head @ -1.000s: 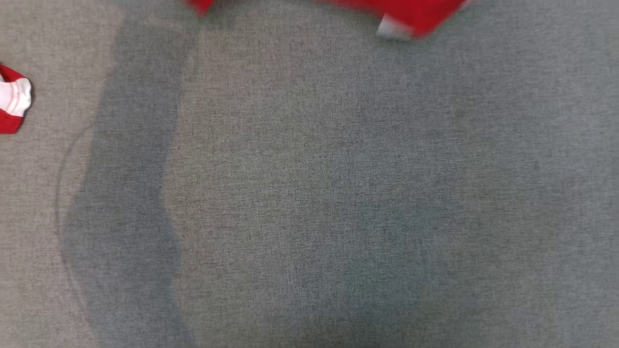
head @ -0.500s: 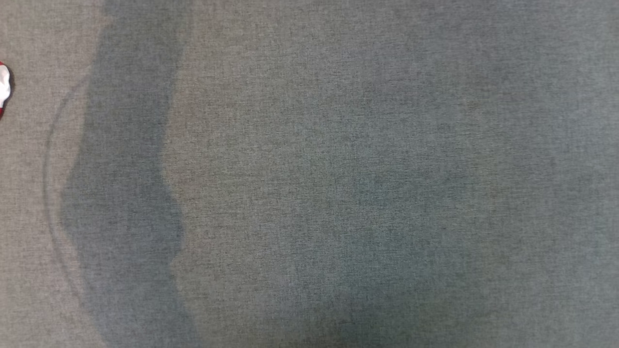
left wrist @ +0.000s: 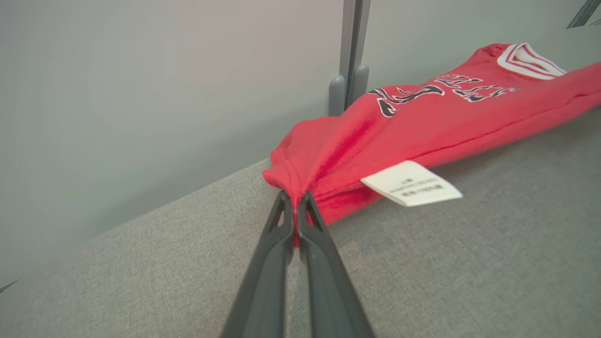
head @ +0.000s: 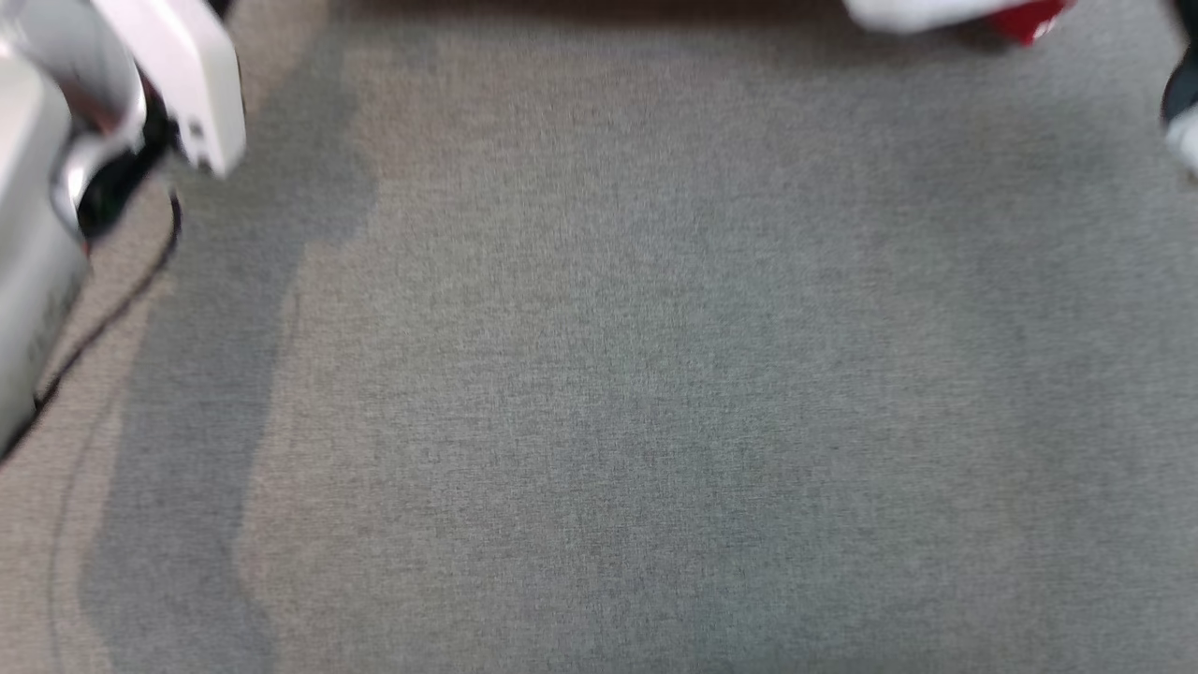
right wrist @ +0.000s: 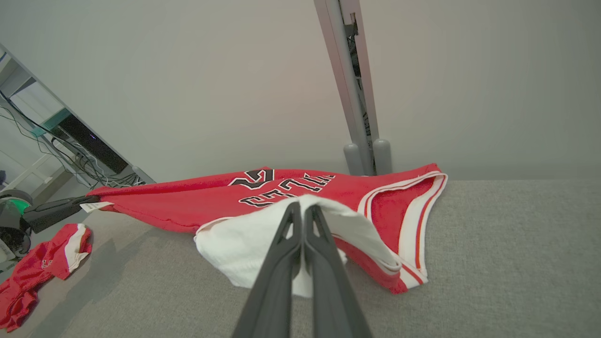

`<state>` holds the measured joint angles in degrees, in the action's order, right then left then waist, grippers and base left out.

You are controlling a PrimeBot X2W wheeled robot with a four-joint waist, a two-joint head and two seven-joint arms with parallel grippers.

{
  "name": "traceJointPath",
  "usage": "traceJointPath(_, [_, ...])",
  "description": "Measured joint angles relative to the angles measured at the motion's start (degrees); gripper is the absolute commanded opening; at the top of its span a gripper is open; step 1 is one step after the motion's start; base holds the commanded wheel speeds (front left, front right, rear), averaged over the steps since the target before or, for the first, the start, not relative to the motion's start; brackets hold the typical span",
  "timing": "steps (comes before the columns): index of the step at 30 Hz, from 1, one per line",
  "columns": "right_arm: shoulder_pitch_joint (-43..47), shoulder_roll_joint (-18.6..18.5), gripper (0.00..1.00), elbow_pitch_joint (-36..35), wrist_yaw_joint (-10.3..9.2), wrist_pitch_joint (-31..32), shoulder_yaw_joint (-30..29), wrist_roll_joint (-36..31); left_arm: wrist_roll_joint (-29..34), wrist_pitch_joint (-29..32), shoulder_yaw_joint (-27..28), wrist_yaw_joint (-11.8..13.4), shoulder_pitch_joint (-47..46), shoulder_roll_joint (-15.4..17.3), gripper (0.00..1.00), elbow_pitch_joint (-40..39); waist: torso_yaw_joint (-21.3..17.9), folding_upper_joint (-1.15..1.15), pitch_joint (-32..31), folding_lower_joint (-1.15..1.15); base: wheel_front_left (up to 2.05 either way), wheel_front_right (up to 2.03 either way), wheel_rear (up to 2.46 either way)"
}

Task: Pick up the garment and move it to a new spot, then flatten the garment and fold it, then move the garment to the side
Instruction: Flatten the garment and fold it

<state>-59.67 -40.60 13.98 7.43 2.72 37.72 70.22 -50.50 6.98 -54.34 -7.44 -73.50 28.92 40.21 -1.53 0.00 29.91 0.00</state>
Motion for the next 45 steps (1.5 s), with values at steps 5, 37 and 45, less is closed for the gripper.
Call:
traceJointPath(5, [10.8,-4.5,0.00,-4.4,0.00,5.2,1.9,4.2,-4.7,2.1,-2.3,0.0,10.8,3.5,0.00,-5.0,0.1,0.00,-5.4,0.00,0.00,0.00,0.00])
traceJointPath(37, [65.6,-26.6,0.00,-30.9,0.00,12.3,-5.3,14.1,-20.2,20.1,-9.4,19.6,47.2,30.0,0.00,-56.3,2.0,0.00,-24.9,0.00,0.00,0.00,0.00])
traceJointPath(45, [63.4,-25.2,0.00,-30.1,0.00,16.6,-9.7,15.5,-23.2,25.8,-8.9,18.3,43.8,29.5,0.00,-55.7,1.7,0.00,-23.3,0.00,0.00,0.00,0.00])
